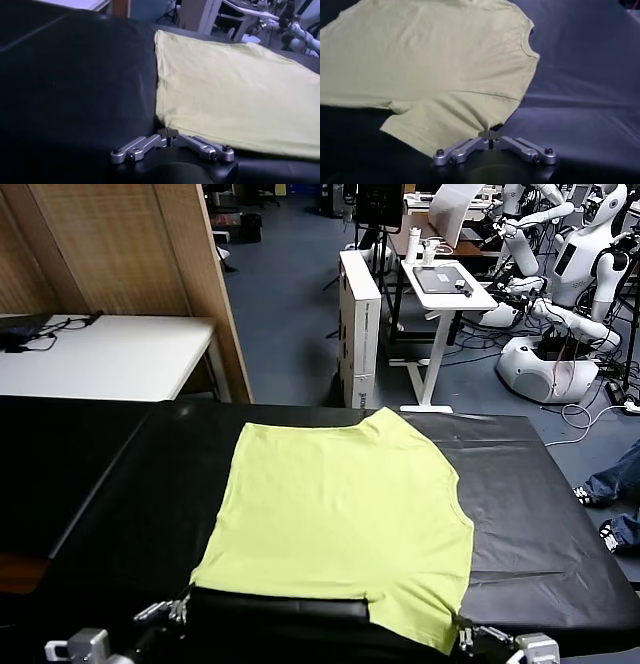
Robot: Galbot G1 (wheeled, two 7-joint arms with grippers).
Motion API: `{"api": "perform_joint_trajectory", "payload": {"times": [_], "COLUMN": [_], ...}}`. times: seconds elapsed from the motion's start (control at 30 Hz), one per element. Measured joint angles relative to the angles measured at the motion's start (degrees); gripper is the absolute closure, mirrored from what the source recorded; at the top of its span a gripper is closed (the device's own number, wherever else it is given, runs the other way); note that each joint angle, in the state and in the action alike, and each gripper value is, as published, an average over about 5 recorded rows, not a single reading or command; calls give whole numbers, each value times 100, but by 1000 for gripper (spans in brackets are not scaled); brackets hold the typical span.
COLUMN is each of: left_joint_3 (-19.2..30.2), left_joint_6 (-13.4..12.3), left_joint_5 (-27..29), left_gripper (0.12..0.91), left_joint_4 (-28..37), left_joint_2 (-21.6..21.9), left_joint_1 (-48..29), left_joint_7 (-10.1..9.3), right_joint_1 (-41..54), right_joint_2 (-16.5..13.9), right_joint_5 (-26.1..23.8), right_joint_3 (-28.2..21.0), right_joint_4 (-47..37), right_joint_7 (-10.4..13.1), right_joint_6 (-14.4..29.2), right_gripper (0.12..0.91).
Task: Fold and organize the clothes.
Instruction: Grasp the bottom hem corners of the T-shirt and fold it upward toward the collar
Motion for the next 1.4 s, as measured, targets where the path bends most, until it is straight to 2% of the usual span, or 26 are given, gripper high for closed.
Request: {"api": "perform_joint_trajectory", "payload": {"times": [0.13,0.3,0.6,1.0,1.4], "left_joint_3": [54,180,356,637,827], "left_joint_6": [-14,75,87,65,38], "left_joint_5": [-89,-454,-700,-608,-643], "left_gripper": [885,885,885,885,885], "left_joint_4": [-92,-107,222,839,1327], "left_joint_2": [-53,-209,-500,-490,-169], "left_joint_1": [-79,-410,-1317,-2179,-2740], "left_joint_7": [-43,-315,-545,-553,-535], "right_joint_1": [505,1264,2750,4143,4667], "right_joint_2": [-130,-297,-463,-508,-548], "right_joint_5": [97,165,102,-34,-33], "right_joint_3": [-48,-195,-865,-1847,-2067], "right_joint_4": [-212,-649,-1862,-2973,-3395], "right_joint_7": [-66,-155,-180,-82,34], "right_joint_6": [151,331,638,678,666], "right_gripper": [886,886,886,886,886]}}
